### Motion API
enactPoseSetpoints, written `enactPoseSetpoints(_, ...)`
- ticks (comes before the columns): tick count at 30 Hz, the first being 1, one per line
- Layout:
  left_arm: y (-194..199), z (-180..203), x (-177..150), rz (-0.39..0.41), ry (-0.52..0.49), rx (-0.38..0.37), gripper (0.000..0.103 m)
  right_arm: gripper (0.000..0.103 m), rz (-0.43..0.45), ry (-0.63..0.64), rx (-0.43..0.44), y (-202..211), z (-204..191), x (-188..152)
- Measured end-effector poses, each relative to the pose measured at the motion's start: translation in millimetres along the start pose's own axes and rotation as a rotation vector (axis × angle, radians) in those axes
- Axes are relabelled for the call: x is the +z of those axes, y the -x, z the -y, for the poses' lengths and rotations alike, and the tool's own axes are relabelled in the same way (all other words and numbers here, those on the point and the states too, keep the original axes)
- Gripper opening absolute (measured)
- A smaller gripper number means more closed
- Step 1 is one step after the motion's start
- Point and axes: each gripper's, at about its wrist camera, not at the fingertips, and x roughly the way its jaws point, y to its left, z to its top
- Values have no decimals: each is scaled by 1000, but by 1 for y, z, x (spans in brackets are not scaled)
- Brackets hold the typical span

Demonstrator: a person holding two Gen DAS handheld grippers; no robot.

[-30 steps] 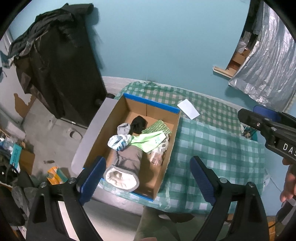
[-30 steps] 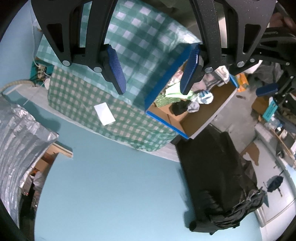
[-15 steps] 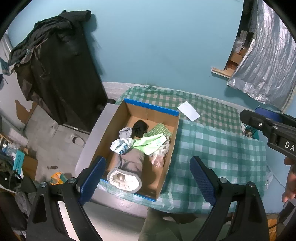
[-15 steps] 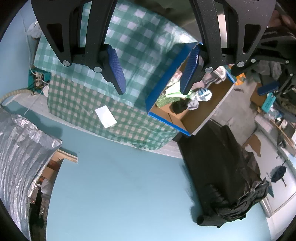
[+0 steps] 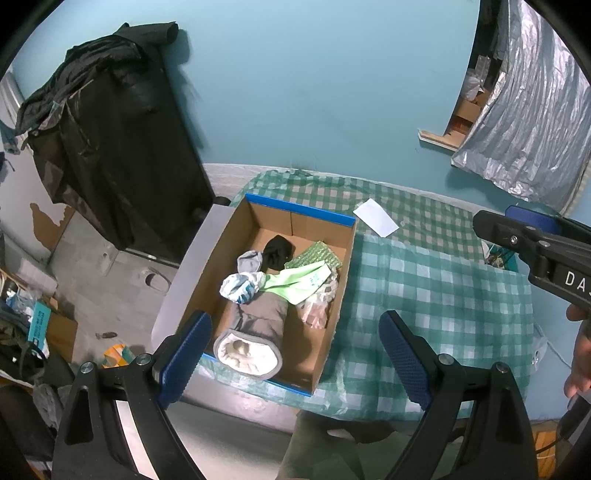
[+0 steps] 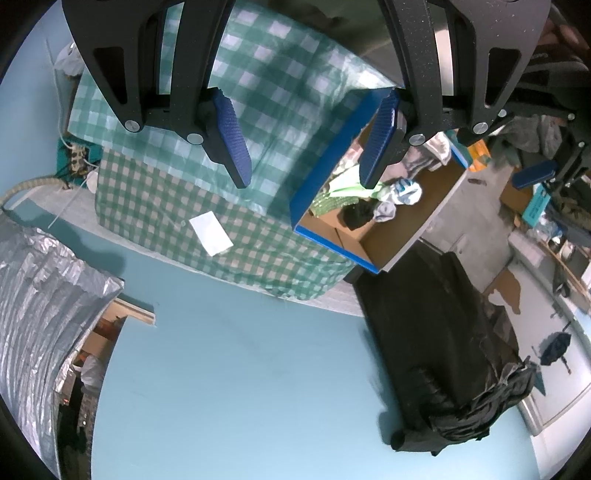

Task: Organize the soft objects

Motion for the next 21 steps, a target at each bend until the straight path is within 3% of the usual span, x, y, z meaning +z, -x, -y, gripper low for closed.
enactPoseSetpoints(21, 0, 4, -3, -2, 18, 18, 93, 60, 2, 5, 14, 1, -7, -3)
